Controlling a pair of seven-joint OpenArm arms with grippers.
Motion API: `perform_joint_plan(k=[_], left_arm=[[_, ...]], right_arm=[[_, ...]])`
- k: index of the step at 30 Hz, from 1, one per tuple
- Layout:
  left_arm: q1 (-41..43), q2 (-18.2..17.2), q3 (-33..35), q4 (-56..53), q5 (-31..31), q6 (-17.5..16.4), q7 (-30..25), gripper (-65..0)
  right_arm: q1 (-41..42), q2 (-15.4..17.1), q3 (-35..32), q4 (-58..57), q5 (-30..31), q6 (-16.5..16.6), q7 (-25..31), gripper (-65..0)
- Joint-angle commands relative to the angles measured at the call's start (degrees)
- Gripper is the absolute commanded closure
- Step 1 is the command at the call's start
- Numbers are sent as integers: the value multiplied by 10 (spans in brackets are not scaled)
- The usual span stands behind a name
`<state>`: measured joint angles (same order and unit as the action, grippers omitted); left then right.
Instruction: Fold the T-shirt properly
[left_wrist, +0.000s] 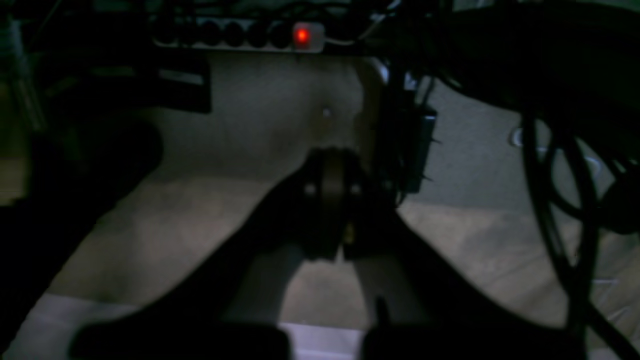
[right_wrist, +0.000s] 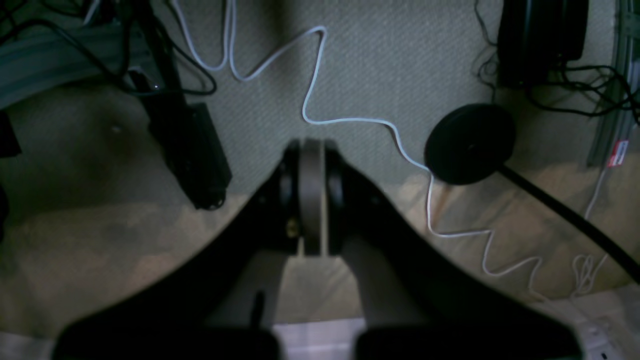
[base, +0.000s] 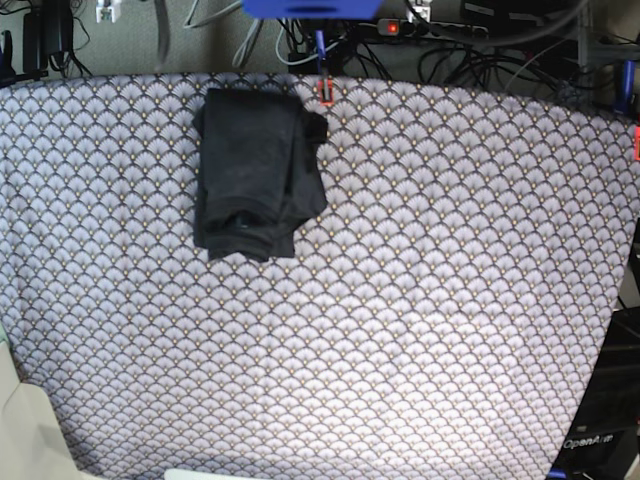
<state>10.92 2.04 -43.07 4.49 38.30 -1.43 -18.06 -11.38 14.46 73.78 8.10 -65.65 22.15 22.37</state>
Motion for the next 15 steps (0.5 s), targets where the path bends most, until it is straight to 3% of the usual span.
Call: perform_joint_plan(k=[1, 9, 15], left_arm=[[6, 1, 0, -1, 2, 1, -3, 0], [3, -2, 3, -1, 5, -5, -3, 0], [-13, -4, 3, 0, 42, -5, 1, 0]], right_arm=[[-5, 9, 2, 3, -1, -7, 6, 0], [-1, -25, 3, 3, 5, -6, 11, 0], [-1, -46, 3, 4, 39, -6, 11, 0]])
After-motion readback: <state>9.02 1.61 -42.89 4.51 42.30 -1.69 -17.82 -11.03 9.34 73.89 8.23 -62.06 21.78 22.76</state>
